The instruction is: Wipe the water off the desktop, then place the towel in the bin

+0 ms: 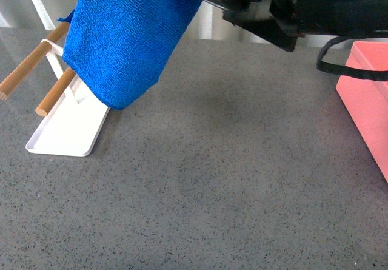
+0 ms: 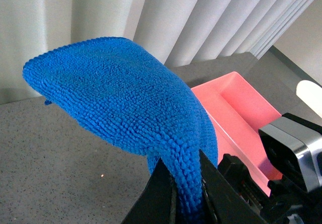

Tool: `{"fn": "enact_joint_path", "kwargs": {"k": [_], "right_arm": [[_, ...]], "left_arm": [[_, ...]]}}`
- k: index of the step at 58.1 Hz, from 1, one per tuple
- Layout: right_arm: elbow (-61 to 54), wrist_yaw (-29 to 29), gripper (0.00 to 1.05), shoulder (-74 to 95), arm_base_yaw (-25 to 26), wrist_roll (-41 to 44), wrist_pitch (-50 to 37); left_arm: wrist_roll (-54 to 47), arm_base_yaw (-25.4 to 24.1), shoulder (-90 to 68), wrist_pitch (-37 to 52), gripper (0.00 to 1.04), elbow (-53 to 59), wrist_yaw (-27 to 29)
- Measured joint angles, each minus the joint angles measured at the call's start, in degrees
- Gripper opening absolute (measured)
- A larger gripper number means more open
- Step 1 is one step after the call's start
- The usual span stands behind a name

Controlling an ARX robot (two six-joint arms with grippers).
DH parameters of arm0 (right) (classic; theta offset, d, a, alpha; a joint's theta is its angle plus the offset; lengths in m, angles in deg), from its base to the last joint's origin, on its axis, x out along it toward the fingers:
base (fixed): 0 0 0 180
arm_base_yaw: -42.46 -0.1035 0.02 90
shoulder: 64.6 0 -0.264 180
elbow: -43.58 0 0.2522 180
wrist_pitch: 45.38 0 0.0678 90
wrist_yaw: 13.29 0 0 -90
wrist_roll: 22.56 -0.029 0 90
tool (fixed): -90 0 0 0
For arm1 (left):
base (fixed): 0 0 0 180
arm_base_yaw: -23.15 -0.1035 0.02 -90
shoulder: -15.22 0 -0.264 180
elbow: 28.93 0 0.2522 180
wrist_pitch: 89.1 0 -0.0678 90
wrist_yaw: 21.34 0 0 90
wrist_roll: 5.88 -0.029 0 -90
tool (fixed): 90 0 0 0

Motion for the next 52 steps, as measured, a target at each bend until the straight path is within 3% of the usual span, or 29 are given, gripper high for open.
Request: {"fn": "enact_joint_path", "kwargs": {"k": [23,36,47,52], "right_arm": [[5.2,-1.9,0.97,5.0,-4.2,0.0,-2.3],[6.7,-4.4,0.55,6.4,-4.3,-1.7,-6.1],[6.4,-6.5,0.31,6.4,-4.3,-3.6,-7.7],[6.1,-7.4,0.19,6.3,-4.3,-4.2,-8.0]], "left_arm": [[0.0,0.0,0.0,0.0,0.04,0.0,0.0],[0.0,0.0,0.0,0.0,0.04,0.0,0.0],[0.0,0.0,0.0,0.0,0.04,0.0,0.0],[0.1,0.0,0.0,0.0,0.14,0.0,0.0]]}}
